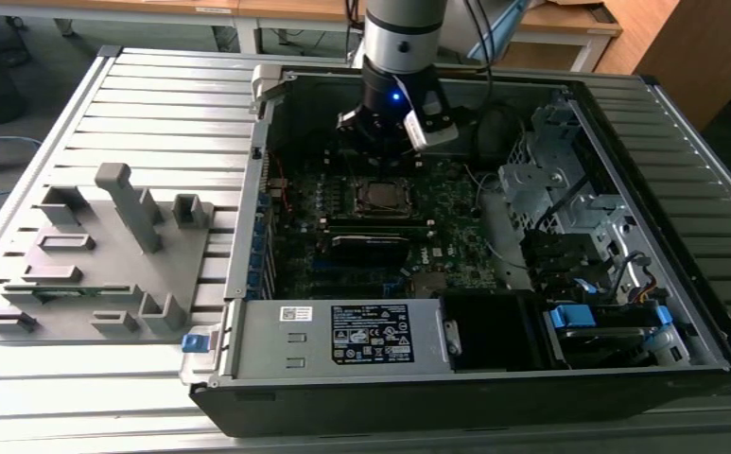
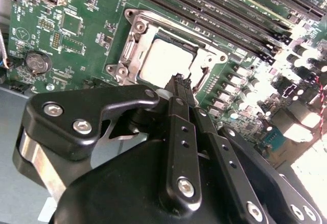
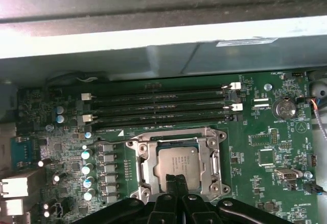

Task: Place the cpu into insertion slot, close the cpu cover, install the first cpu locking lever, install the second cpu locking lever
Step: 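Install the first cpu locking lever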

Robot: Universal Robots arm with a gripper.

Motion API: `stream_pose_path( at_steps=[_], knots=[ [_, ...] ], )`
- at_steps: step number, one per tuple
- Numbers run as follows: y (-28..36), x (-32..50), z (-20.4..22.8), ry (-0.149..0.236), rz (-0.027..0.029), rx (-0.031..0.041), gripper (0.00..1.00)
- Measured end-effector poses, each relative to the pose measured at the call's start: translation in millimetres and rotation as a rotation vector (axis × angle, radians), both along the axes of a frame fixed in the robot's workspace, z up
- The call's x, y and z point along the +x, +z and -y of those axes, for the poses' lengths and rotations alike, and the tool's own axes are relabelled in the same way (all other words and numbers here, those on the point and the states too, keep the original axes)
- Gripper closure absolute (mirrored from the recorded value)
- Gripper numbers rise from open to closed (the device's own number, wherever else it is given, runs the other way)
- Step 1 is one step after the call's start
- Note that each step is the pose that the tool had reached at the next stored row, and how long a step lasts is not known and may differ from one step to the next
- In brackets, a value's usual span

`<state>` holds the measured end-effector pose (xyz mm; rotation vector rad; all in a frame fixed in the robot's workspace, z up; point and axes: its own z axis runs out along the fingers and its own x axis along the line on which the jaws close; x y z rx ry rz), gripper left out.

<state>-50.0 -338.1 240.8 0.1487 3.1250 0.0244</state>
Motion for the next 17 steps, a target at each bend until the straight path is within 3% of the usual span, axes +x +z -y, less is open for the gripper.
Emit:
stream_pose_path(
  at_steps=[17],
  knots=[
    [5.6,-0.2,0.0,0.000,0.0001,0.0000,0.89]
  ],
)
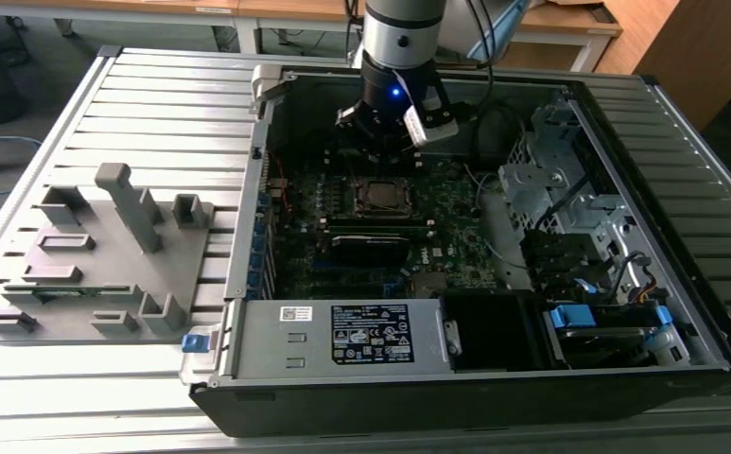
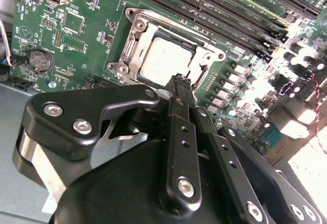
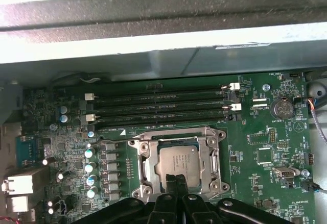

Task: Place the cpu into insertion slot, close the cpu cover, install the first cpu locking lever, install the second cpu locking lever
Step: 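Install the first cpu locking lever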

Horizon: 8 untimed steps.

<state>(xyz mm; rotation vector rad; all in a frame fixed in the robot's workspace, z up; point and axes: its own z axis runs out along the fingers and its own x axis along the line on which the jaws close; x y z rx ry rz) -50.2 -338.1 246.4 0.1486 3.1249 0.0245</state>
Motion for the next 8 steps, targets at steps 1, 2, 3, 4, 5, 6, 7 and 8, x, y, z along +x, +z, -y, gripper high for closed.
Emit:
stream_pose_path(
  at_steps=[1,2,3,4,5,6,7,8],
  knots=[
    [0.0,-0.3,0.0,0.000,-0.0001,-0.0001,0.89],
    [0.0,-0.6,0.0,0.000,0.0000,-0.0001,0.89],
    [0.0,-1.0,0.0,0.000,0.0000,0.0000,0.89],
    [-0.1,-1.4,0.0,0.000,0.0000,0.0000,0.89],
    [-0.1,-2.0,0.0,0.000,0.0000,0.0000,0.89],
    [-0.1,-2.6,0.0,0.000,0.0000,0.0000,0.89],
    [-0.1,-3.0,0.0,0.000,0.0000,0.0000,0.89],
    [-0.1,-3.4,0.0,0.000,0.0000,0.0000,0.89]
  ],
)
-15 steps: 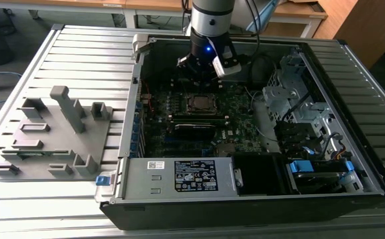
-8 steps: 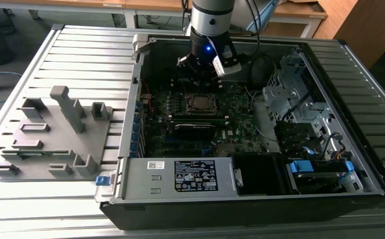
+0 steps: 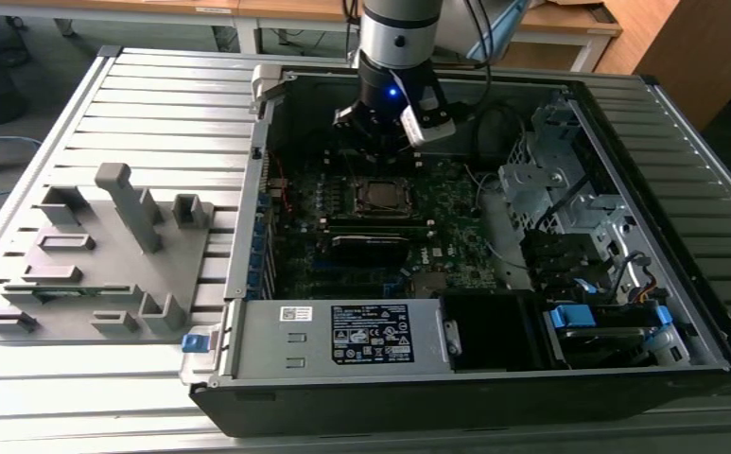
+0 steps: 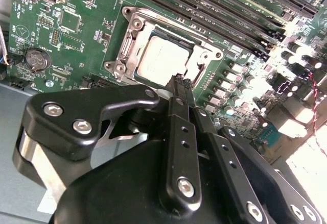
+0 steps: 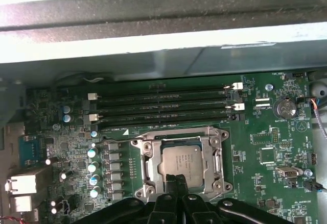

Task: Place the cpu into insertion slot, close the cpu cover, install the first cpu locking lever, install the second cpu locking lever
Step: 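Install the first cpu locking lever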

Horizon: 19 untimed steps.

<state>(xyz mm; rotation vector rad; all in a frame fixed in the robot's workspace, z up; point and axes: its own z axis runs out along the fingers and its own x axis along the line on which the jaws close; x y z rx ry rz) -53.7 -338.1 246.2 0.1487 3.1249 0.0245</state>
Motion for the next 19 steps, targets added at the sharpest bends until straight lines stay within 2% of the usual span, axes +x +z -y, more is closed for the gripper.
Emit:
stream_pose_path(
  at_steps=[14,19],
  knots=[
    [3.7,-1.1,0.0,0.000,0.0001,0.0002,0.89],
    [3.7,-9.4,0.0,0.000,0.0076,0.0004,0.89]
  ],
)
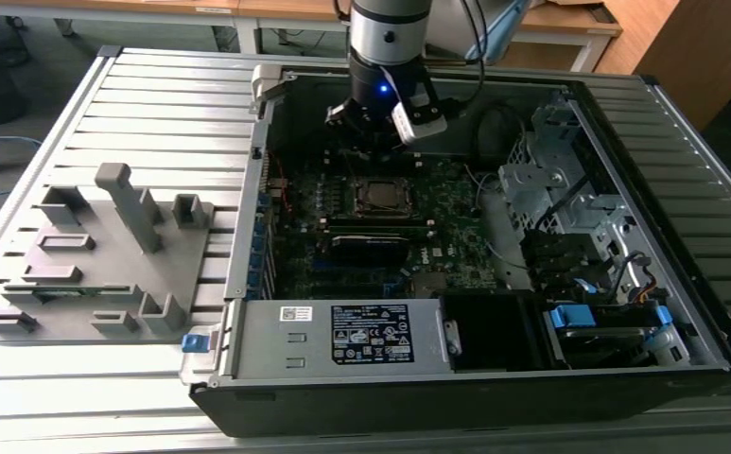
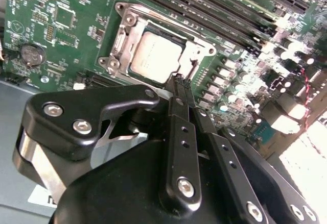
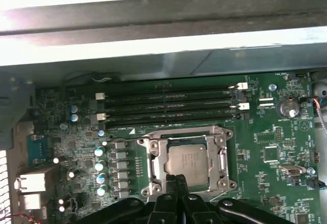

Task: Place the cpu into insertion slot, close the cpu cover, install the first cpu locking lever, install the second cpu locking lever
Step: 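Install the first cpu locking lever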

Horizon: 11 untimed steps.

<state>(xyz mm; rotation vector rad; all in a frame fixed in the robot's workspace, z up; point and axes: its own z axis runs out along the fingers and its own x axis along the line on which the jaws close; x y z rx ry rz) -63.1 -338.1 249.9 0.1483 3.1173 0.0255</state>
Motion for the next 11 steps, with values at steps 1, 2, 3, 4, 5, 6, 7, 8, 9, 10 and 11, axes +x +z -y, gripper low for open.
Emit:
stream_pose_path(
  at_steps=[1,2,3,4,5,6,7,8,9,10,11],
  knots=[
    [0.0,-2.5,0.0,0.000,0.0023,0.0000,0.89],
    [0.0,-5.1,0.0,0.000,0.0049,0.0000,0.89],
    [-0.1,-7.9,0.0,0.000,0.0076,0.0000,0.89],
    [-0.1,-10.6,0.0,0.000,0.0099,-0.0001,0.89],
    [-0.1,-13.3,0.0,0.000,0.0126,0.0000,0.89],
    [-0.1,-15.6,0.0,0.000,0.0148,0.0000,0.89],
    [-0.2,-16.8,0.0,0.000,0.0163,0.0000,0.89],
    [-0.2,-17.1,-0.1,0.000,0.0166,0.0001,0.89],
    [-0.1,-17.1,-0.1,0.000,0.0168,0.0005,0.89],
    [0.4,-17.1,0.0,0.000,0.0166,0.0004,0.89],
    [1.1,-17.2,0.1,0.000,0.0166,0.0006,0.89]
  ],
)
